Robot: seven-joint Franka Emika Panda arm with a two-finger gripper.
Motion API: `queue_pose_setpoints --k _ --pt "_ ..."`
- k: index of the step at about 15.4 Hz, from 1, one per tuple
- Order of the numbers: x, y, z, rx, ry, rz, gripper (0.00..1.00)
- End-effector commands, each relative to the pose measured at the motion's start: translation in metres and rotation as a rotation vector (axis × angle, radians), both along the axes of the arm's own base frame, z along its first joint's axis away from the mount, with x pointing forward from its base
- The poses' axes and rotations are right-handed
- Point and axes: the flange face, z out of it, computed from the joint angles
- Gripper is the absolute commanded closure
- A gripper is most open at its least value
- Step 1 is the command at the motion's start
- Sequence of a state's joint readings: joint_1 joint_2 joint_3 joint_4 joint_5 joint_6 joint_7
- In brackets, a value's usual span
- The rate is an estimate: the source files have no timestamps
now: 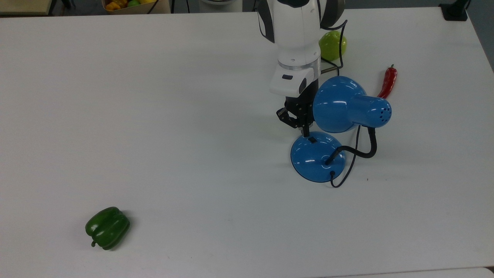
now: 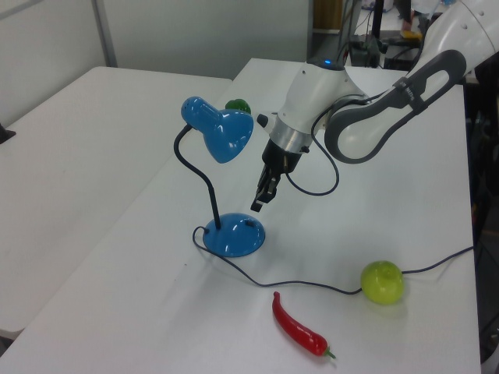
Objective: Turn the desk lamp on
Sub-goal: 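Press down on the switch on the lamp base with the gripper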
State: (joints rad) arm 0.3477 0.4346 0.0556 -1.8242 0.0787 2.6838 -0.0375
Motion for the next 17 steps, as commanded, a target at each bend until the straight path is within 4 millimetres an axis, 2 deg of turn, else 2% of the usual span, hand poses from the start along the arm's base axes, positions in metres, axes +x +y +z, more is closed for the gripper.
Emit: queue_pose_setpoints --k 1,11,17 --pt "0.002 0.004 -0.008 0.012 -0.011 -0.001 1.0" --pt "0.003 0.019 -0.011 0.039 -0.052 0.014 1.0" --pt "0.002 0.021 -0.012 0.038 -0.052 0.018 1.0"
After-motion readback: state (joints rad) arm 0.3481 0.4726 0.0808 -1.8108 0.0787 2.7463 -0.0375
